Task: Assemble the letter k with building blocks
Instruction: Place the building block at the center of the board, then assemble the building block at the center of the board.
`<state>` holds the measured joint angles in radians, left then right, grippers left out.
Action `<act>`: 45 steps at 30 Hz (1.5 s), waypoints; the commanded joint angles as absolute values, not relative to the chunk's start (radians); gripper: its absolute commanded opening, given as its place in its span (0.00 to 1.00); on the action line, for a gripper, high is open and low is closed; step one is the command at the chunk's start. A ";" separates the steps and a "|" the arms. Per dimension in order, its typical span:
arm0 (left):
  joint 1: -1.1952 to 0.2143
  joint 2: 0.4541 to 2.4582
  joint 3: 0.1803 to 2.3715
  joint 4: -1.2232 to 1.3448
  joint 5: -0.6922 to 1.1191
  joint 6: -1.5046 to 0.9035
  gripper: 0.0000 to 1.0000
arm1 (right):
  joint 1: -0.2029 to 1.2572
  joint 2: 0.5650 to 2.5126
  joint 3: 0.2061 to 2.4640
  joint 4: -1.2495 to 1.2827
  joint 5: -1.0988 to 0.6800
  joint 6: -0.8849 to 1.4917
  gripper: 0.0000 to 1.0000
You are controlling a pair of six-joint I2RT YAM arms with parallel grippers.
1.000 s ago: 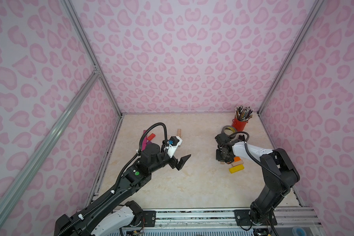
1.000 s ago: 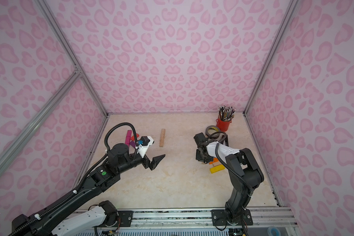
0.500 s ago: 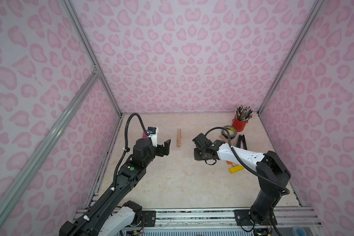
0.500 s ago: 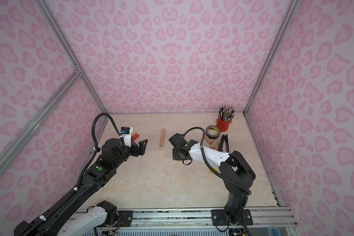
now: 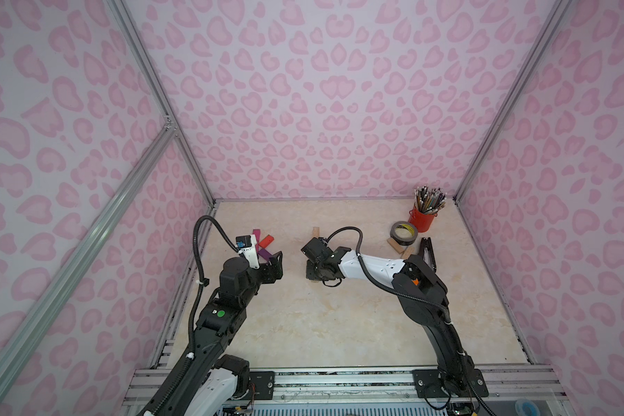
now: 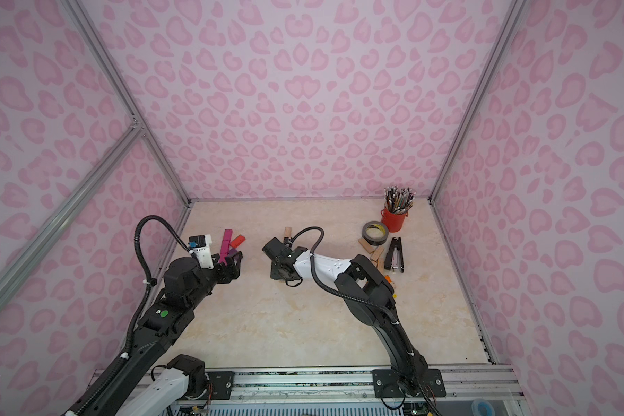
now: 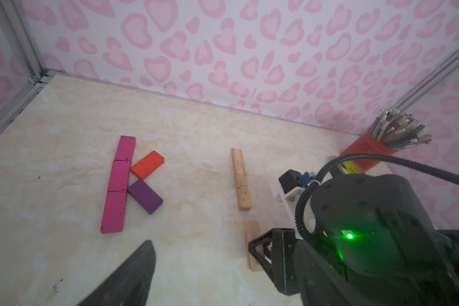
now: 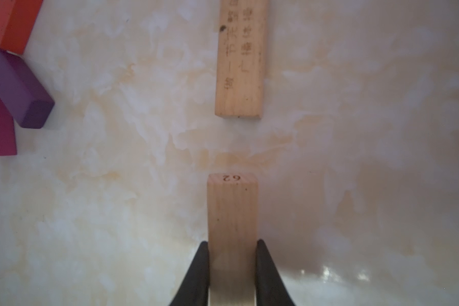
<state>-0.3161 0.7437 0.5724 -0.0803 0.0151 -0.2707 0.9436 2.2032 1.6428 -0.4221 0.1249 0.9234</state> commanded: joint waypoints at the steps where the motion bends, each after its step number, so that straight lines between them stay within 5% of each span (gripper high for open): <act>1: -0.315 0.677 0.527 -0.021 -0.102 -0.339 0.82 | 0.944 2.222 1.641 -0.424 0.144 0.956 0.25; 12: -0.314 0.728 0.553 -0.057 -0.129 -0.416 0.77 | 0.929 2.138 1.627 -0.420 0.117 0.920 0.36; 20: -0.323 0.965 0.713 -0.137 0.049 -0.444 0.72 | 0.899 1.842 1.406 -0.322 0.164 0.795 0.43; 34: -0.585 1.535 1.104 -0.363 -0.136 -0.388 0.63 | 0.793 1.217 0.865 -0.201 0.182 0.540 0.73; 45: -0.602 1.838 1.293 -0.480 -0.112 -0.386 0.61 | 0.736 1.121 0.755 -0.182 0.119 0.519 0.96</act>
<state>-0.5999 1.8053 1.2648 -0.4294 -0.0963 -0.3790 0.7391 1.1187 0.7616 -0.2028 0.1432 0.5365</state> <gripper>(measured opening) 0.620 0.956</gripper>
